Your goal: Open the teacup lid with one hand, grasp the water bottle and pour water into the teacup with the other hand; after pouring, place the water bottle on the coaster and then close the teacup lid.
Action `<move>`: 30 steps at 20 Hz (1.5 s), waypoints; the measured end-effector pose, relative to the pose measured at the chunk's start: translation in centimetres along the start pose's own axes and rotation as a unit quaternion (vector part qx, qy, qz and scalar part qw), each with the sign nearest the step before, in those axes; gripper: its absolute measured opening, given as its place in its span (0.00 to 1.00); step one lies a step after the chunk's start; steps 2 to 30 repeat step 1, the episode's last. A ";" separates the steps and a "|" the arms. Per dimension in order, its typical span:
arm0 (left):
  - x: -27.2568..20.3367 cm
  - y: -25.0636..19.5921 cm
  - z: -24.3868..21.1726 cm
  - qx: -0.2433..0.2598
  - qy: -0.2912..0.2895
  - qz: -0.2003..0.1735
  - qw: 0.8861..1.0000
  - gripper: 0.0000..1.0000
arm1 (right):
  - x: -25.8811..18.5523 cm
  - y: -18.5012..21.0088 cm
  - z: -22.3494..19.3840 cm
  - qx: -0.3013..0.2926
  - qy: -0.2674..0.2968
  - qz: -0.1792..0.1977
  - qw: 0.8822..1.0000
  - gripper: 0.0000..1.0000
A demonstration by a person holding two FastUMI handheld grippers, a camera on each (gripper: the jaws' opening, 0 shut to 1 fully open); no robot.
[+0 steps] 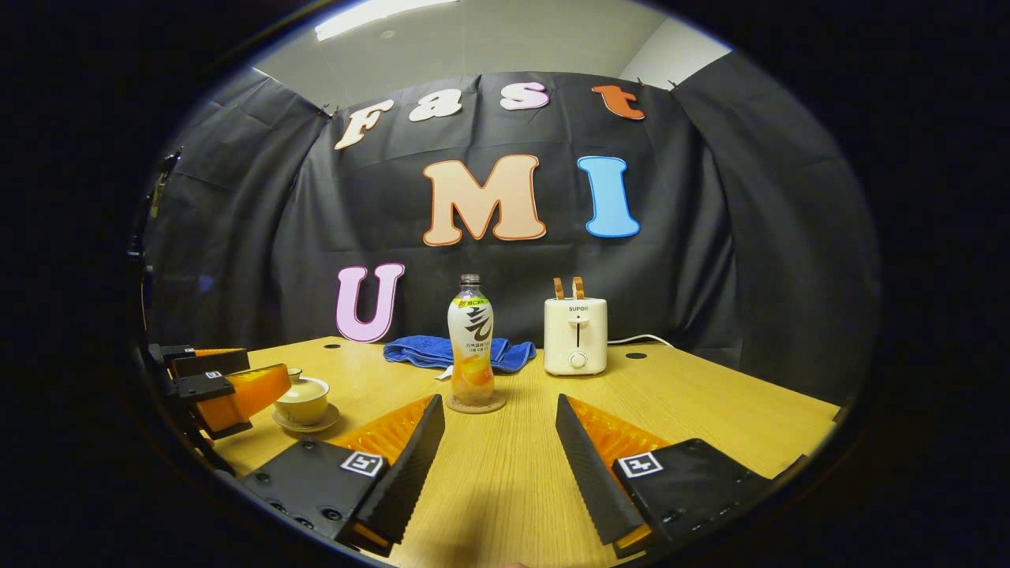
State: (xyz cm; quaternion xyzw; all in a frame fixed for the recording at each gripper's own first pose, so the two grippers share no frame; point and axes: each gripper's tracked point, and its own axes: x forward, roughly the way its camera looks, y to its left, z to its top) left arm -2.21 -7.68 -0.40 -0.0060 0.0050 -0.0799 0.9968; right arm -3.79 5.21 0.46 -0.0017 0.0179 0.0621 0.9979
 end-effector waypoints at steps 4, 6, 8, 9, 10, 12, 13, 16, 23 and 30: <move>0.1 0.0 0.1 0.000 -0.001 0.000 1.000 0.98 | 0.0 0.0 0.0 0.000 0.000 0.000 1.000 0.94; 0.1 0.0 0.1 0.000 -0.001 0.000 1.000 0.98 | 0.0 0.0 0.0 0.000 0.000 0.000 1.000 0.94; 0.1 0.0 0.1 0.000 -0.001 0.000 1.000 0.98 | 0.0 0.0 0.0 0.000 0.000 0.000 1.000 0.94; 0.1 0.0 0.1 0.000 -0.001 0.000 1.000 0.98 | 0.0 0.0 0.0 0.000 0.000 0.000 1.000 0.94; 0.1 0.0 0.1 0.000 -0.001 0.000 1.000 0.98 | 0.0 0.0 0.0 0.000 0.000 0.000 1.000 0.94; 0.1 0.0 0.1 0.000 -0.001 0.000 1.000 0.98 | 0.0 0.0 0.0 0.000 0.000 0.000 1.000 0.94; 0.1 0.0 0.1 0.000 -0.001 0.000 1.000 0.98 | 0.0 0.0 0.0 0.000 0.000 0.000 1.000 0.94; 0.1 0.0 0.1 0.000 -0.001 0.000 1.000 0.98 | 0.0 0.0 0.0 0.000 0.000 0.000 1.000 0.94; 0.1 0.0 0.1 0.000 -0.001 0.000 1.000 0.98 | 0.0 0.0 0.0 0.000 0.000 0.000 1.000 0.94; 0.1 0.0 0.1 0.000 -0.001 0.000 1.000 0.98 | 0.0 0.0 0.0 0.000 0.000 0.000 1.000 0.94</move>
